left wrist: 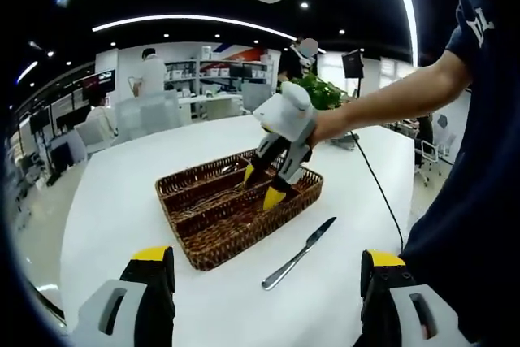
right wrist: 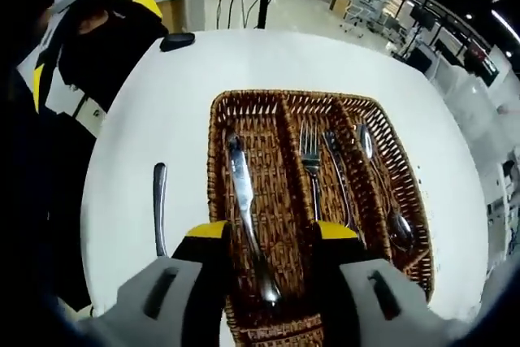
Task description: Arrange the knives, forks, and spoons in their matching storage slots by inserting each utensil handle-first until every utensil is classified and aligned in the correct compartment
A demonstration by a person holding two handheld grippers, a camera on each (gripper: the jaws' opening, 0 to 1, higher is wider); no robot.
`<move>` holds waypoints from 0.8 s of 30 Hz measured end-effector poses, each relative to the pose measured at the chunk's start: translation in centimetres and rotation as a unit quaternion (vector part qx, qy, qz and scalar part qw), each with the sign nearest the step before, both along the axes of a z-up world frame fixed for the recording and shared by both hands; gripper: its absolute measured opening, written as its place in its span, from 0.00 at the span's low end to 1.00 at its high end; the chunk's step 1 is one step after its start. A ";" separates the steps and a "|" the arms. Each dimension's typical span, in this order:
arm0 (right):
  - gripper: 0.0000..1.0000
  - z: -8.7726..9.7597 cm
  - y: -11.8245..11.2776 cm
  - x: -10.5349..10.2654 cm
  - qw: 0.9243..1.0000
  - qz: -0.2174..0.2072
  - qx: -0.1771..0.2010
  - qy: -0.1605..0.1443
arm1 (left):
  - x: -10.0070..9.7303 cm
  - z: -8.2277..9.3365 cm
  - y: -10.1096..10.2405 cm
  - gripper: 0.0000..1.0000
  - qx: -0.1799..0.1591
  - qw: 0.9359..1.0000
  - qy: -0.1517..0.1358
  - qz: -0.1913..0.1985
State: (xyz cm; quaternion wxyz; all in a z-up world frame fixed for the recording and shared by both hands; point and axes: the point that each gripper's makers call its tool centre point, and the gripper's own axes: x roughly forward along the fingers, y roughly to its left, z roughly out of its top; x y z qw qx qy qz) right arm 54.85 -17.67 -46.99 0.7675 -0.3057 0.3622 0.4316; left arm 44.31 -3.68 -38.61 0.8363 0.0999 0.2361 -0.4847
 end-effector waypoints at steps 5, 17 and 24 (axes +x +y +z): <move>0.63 1.0 -1.1 -1.5 0.998 -0.049 0.033 -0.023 | 1.1 -0.4 -0.1 1.00 0.004 1.000 -0.001 0.002; 0.94 3.6 -5.0 -5.0 0.976 -0.181 0.101 -0.066 | 3.0 -0.2 -1.2 1.00 0.007 1.000 -0.015 -0.008; 0.99 4.1 -8.3 -7.7 0.959 -0.247 0.124 -0.066 | 3.1 -0.4 -1.9 1.00 0.012 1.000 -0.014 -0.018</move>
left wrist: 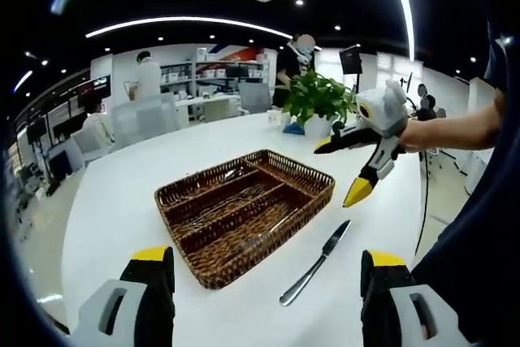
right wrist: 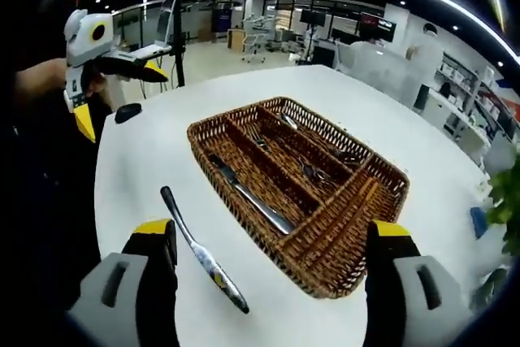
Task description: Arrange the knives, forks, and spoons in their matching storage slots by inserting each utensil handle-first until every utensil is classified and aligned in the correct compartment
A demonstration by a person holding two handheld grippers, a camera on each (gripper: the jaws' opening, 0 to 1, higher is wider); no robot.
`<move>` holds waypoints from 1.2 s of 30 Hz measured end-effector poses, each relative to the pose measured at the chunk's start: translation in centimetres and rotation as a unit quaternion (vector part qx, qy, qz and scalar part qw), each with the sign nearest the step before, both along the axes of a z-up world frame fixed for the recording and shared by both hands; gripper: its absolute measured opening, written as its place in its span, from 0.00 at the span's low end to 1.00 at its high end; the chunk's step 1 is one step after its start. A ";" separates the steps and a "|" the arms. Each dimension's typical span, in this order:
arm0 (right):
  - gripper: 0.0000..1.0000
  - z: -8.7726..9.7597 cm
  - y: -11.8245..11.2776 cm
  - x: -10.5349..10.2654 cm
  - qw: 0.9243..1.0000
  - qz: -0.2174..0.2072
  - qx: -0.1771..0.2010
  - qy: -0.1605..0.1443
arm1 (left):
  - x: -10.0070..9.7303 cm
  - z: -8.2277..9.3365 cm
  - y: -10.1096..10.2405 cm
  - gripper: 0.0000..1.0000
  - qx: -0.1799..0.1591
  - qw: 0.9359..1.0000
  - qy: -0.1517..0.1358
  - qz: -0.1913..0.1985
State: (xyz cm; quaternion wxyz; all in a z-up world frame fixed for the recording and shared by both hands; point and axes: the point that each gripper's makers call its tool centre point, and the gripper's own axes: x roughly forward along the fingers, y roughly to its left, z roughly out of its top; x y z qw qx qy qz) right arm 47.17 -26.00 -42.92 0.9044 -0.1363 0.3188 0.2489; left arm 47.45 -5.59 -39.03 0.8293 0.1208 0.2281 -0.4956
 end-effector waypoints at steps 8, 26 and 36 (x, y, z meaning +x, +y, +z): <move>0.99 0.7 -3.2 -2.5 0.999 -0.042 0.002 -0.006 | 0.0 0.0 -0.3 1.00 0.001 1.000 -0.001 -0.010; 0.88 -0.6 -3.0 -4.9 0.998 0.029 -0.044 0.026 | -1.0 -1.0 -1.0 0.89 0.018 0.999 0.008 -0.033; 0.65 -3.0 -0.8 -5.5 0.988 0.121 -0.066 0.064 | -2.5 -2.4 -2.1 0.74 0.057 0.995 0.025 -0.076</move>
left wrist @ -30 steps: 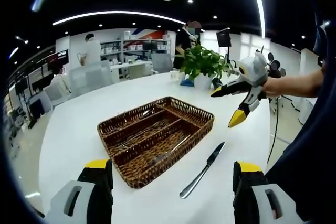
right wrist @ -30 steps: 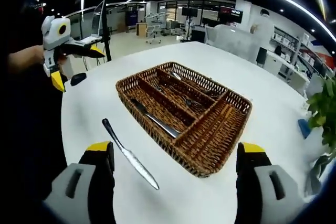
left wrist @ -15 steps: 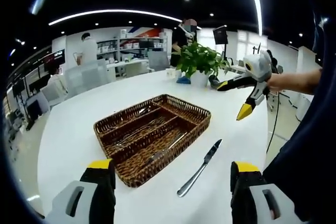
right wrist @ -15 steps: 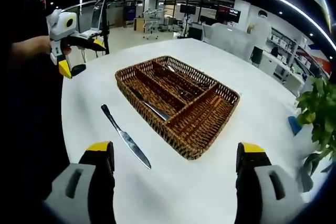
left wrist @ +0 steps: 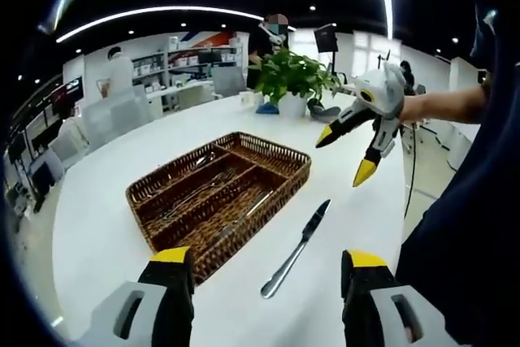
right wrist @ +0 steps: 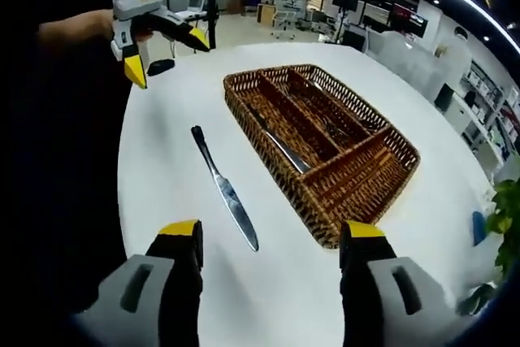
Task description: Arrange the knives, forks, and spoons in their matching storage slots by inserting each utensil handle-first until every utensil is classified and aligned in the correct compartment
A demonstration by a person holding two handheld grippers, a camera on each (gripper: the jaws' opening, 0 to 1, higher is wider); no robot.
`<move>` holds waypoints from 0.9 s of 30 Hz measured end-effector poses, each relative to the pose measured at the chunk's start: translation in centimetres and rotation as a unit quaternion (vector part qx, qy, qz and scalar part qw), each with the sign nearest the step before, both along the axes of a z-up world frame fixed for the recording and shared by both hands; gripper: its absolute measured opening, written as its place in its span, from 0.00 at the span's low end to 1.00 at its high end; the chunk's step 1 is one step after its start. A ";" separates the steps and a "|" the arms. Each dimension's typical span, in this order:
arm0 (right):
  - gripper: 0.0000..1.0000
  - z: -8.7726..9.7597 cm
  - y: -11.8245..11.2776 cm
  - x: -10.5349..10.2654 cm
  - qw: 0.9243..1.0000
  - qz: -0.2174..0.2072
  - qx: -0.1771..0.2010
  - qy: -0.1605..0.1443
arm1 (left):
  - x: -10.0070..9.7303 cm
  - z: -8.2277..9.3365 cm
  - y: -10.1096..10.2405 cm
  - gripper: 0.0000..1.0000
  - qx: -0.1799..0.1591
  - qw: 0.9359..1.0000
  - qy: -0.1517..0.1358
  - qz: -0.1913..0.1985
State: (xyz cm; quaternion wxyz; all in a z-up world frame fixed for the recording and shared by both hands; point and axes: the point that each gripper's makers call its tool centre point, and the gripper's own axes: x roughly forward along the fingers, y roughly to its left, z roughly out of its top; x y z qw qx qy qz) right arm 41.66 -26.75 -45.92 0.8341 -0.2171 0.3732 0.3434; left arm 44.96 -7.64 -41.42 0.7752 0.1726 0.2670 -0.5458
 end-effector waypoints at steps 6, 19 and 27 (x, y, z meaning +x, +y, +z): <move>0.49 -2.1 1.1 -0.5 0.997 0.067 -0.029 0.028 | -1.2 -1.8 -1.4 0.66 0.038 0.998 0.011 -0.047; 0.33 -6.0 1.7 -0.5 0.987 0.123 -0.059 0.081 | -1.5 -5.3 -4.9 0.46 0.101 0.984 0.039 -0.143; 0.25 -6.8 2.3 -0.1 0.984 0.135 -0.057 0.101 | -2.0 -7.5 -5.4 0.42 0.137 0.972 0.070 -0.177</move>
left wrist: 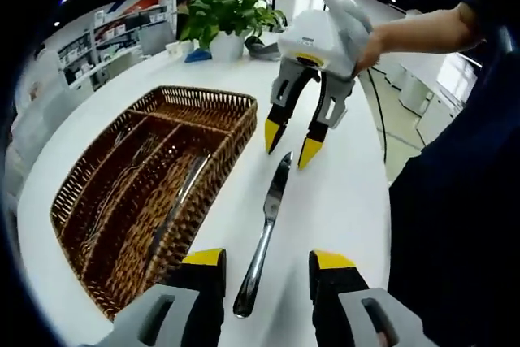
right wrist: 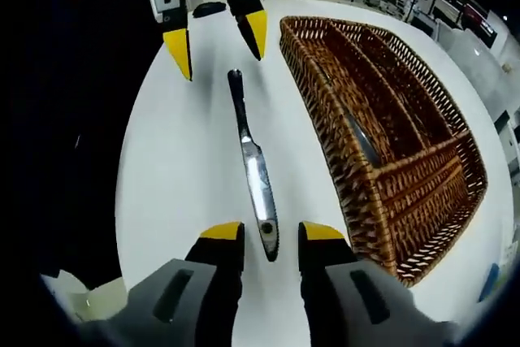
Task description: Arrange the knives, forks, and spoons in their matching storage slots by inserting each utensil handle-first until every utensil is classified and aligned in the correct compartment
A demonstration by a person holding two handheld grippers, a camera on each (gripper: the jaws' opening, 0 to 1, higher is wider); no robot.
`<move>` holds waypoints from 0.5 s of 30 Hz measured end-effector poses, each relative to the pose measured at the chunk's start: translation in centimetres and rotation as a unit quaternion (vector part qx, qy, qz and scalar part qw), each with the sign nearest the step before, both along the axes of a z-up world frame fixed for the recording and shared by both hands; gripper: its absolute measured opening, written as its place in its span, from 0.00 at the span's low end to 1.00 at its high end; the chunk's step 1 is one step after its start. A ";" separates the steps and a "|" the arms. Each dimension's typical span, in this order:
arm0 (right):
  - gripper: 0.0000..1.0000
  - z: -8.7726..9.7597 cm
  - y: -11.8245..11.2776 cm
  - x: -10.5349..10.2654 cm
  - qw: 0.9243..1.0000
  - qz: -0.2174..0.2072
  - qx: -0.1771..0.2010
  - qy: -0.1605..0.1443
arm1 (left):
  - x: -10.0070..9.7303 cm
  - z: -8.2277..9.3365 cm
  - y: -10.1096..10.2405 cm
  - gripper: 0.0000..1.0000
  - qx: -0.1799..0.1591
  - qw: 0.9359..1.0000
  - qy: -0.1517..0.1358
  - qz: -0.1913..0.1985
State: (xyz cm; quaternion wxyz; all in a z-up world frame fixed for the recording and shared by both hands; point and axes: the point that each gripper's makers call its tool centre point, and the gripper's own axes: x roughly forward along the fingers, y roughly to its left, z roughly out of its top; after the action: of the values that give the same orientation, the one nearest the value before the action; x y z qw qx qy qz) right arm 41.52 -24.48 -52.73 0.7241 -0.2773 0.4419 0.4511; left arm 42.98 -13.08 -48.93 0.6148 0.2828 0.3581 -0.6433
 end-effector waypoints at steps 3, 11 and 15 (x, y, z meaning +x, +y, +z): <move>0.24 -0.5 0.2 0.1 1.000 0.004 0.000 0.011 | -0.2 -0.7 -0.2 0.41 0.011 1.000 -0.001 -0.010; 0.19 -0.9 0.6 0.6 1.000 0.004 -0.002 0.023 | -0.5 -1.5 -0.7 0.39 0.018 1.000 0.014 -0.016; 0.21 -0.9 0.8 0.2 1.000 0.015 -0.013 0.023 | -0.4 -1.8 -0.8 0.39 0.022 0.999 0.018 -0.016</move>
State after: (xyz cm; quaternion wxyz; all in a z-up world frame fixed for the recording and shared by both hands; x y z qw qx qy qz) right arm 41.72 -23.69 -53.67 0.7029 -0.2828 0.4605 0.4624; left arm 42.56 -13.88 -50.72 0.5920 0.2901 0.3783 -0.6498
